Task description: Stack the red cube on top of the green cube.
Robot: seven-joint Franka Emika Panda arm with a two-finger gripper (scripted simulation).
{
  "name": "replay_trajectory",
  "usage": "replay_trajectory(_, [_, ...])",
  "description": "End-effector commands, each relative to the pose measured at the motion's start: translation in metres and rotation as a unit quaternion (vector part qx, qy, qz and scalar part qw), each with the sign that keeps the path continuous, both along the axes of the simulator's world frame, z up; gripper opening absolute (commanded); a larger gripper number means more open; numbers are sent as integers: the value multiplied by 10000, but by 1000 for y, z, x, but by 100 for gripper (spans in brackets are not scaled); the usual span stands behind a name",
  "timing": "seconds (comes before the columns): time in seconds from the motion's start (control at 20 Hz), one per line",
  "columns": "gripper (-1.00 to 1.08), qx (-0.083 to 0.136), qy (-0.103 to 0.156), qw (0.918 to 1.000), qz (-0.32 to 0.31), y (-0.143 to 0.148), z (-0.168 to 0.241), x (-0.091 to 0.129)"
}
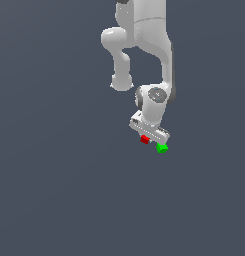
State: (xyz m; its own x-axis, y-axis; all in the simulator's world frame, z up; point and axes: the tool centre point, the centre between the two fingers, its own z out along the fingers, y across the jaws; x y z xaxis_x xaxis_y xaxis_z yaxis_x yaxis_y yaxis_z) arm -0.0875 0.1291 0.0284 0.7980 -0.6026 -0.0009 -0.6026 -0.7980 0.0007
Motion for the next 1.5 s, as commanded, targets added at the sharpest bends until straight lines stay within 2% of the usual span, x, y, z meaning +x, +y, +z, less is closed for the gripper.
replay_trajectory(0.0, [-100,2,-7,10000,0,0,9,0])
replay_trajectory(0.7, [-100,0,-5,10000,-4,-1,86,0])
replay_trajectory(1.45, [-100,0,-5,10000,-4,4,88,4])
